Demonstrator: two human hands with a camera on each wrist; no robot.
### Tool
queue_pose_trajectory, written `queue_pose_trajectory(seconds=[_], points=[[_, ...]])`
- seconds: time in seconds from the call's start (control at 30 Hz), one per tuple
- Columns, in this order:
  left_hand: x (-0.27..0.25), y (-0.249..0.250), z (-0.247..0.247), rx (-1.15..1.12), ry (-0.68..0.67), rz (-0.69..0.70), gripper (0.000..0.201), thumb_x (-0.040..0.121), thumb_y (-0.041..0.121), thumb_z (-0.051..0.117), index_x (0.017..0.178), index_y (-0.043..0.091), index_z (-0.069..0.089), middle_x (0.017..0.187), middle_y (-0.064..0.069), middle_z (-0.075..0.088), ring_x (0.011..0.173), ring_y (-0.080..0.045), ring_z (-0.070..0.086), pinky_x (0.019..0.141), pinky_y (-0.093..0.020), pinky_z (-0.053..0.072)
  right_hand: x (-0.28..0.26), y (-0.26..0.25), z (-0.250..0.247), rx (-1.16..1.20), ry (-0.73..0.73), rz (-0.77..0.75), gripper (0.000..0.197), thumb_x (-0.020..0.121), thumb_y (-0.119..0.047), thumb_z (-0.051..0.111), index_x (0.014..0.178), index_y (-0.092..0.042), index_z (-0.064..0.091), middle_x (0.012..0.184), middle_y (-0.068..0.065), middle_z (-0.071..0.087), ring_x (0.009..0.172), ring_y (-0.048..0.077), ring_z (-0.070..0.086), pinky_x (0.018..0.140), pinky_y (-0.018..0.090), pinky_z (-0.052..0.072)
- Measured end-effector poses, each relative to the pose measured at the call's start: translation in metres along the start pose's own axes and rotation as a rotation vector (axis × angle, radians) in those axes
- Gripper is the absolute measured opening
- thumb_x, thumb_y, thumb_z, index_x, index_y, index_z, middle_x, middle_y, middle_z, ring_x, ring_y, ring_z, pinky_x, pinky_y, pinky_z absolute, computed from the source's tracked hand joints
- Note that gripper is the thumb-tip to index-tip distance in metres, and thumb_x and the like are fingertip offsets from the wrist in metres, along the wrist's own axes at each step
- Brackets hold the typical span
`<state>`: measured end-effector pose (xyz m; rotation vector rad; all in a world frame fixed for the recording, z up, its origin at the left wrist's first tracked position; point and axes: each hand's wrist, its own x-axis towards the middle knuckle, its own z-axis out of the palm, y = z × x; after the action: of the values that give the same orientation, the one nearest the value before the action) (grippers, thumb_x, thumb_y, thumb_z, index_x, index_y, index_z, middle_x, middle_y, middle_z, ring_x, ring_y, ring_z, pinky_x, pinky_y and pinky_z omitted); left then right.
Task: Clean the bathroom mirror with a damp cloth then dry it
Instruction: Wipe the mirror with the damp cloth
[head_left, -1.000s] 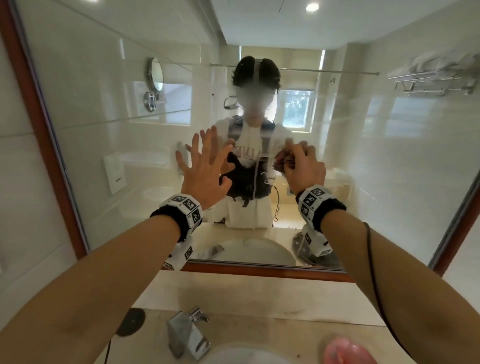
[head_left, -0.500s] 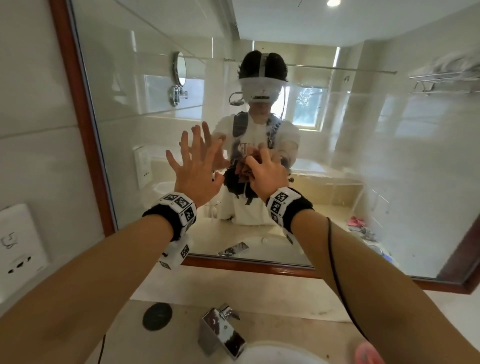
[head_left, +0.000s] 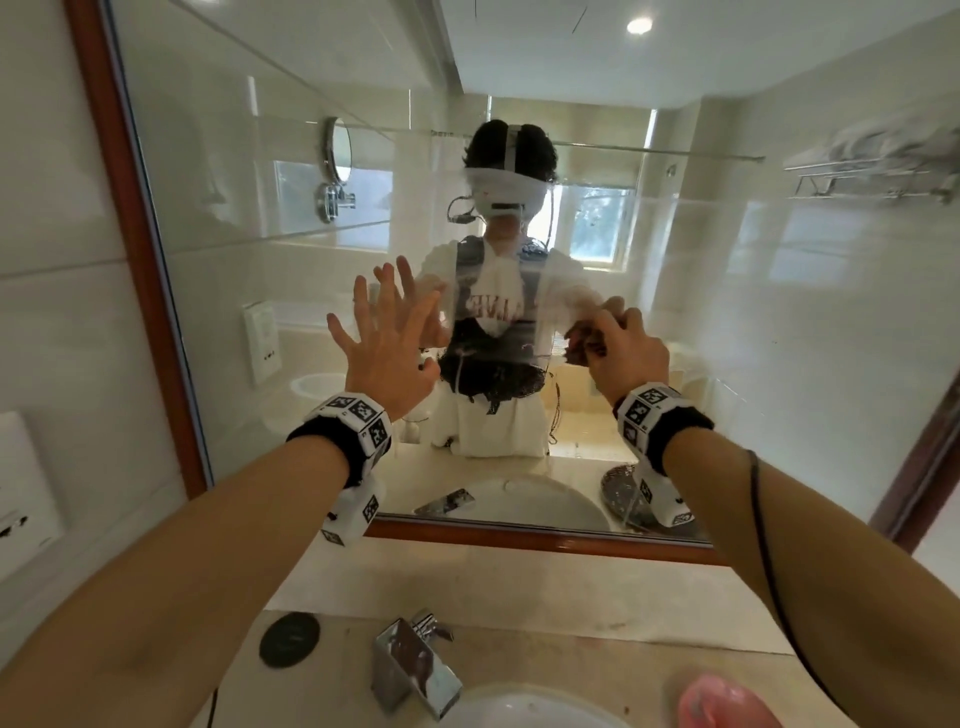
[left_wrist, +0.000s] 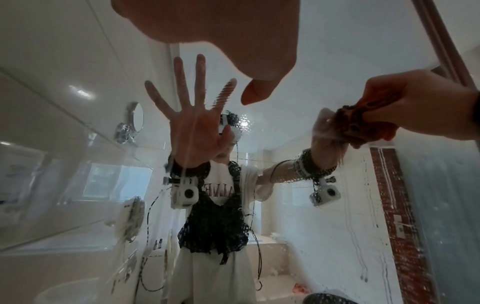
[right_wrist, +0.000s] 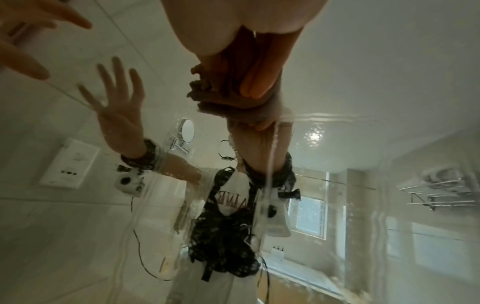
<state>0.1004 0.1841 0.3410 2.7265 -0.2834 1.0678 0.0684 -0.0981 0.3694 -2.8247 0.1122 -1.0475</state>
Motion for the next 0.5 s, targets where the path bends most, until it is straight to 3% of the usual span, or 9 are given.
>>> queue_pose_trajectory(seconds=[0.13, 0.27, 0.33, 0.5], points=[[-0.004, -0.014, 0.002, 0.001, 0.002, -0.038, 0.101, 0.087, 0.05, 0.06, 0.15, 0.046, -0.019, 0.163, -0.009, -0.023, 0.149, -0.04, -0.019, 0.11, -0.075, 0.002, 0.006, -0.031, 0.007, 0.101, 0.075, -0.031, 0.03, 0.089, -0.021, 0.06, 0.118, -0.018, 0.054, 0.127, 0.012, 0.047, 0.082, 0.034, 0.059, 0.074, 0.038, 0.052], [-0.005, -0.039, -0.001, 0.021, 0.019, -0.075, 0.091, 0.09, 0.055, 0.054, 0.153, 0.041, -0.01, 0.162, -0.009, -0.024, 0.149, -0.039, -0.019, 0.111, -0.075, 0.002, 0.016, -0.086, 0.016, 0.126, 0.093, -0.123, 0.032, 0.086, -0.022, 0.063, 0.117, -0.021, 0.055, 0.132, 0.009, 0.044, 0.094, 0.035, 0.058, 0.081, 0.04, 0.053], [-0.007, -0.055, -0.008, 0.018, 0.037, -0.077, 0.09, 0.089, 0.054, 0.055, 0.152, 0.041, -0.007, 0.163, -0.009, -0.021, 0.149, -0.04, -0.017, 0.11, -0.076, 0.004, 0.021, -0.118, 0.02, 0.125, 0.092, -0.173, 0.031, 0.085, -0.02, 0.063, 0.116, -0.021, 0.056, 0.132, 0.011, 0.045, 0.095, 0.037, 0.057, 0.082, 0.046, 0.053], [-0.01, -0.103, -0.023, 0.025, 0.072, -0.129, 0.09, 0.087, 0.051, 0.058, 0.155, 0.038, 0.002, 0.164, -0.011, -0.018, 0.149, -0.038, -0.016, 0.11, -0.076, 0.004, 0.024, -0.202, 0.03, 0.094, 0.038, -0.297, 0.033, 0.089, -0.025, 0.059, 0.122, -0.024, 0.056, 0.132, 0.013, 0.044, 0.093, 0.035, 0.061, 0.084, 0.047, 0.052]])
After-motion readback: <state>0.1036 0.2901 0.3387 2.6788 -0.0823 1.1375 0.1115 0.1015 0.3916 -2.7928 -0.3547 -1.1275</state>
